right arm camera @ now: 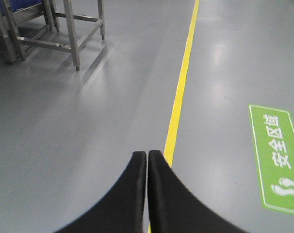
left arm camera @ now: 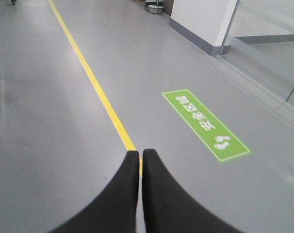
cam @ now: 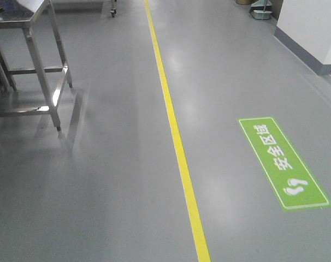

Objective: Move and align brake pads A on conveyor
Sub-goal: 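Drive along the yellow floor line past the green floor sign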

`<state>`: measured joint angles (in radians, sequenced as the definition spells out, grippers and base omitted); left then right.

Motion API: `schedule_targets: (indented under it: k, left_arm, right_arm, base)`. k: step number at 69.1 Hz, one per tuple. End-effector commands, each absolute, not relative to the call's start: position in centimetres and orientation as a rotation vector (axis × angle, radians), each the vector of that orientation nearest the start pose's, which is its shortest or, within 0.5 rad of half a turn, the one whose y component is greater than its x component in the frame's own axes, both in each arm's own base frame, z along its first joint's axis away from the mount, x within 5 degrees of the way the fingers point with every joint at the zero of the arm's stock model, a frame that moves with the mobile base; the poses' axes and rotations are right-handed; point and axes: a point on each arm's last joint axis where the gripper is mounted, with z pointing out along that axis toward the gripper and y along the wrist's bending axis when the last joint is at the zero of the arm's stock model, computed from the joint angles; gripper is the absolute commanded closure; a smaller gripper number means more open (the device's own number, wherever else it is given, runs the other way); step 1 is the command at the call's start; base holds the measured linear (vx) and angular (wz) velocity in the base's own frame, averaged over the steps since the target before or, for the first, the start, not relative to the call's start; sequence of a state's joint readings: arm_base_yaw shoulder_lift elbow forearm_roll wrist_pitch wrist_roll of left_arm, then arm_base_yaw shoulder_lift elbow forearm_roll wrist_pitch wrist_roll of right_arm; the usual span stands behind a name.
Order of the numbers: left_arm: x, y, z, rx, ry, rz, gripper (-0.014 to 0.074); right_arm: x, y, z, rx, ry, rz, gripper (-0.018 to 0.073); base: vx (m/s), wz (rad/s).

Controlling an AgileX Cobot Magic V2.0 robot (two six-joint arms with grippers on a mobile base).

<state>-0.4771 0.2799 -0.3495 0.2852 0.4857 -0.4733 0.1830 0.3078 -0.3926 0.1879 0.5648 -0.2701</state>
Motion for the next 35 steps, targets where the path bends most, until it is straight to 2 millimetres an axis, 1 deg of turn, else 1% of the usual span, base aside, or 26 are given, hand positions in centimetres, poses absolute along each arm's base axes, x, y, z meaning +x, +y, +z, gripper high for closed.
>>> schedule_targets:
  k: [1,35]
  left_arm:
    - [6.91,-2.41,28.42,0.171,1.808,-0.381,0.0603]
    - [6.91,-2.41,28.42,0.171,1.808,-0.381,0.0603]
  right_arm:
    - [6.96,2.10,28.97,-0.331,1.840,0.134,0.0567]
    - [6.96,2.10,28.97,-0.331,1.840,0.134,0.0567]
  base:
    - [0.73,-0.02]
    - [0.73,-0.04]
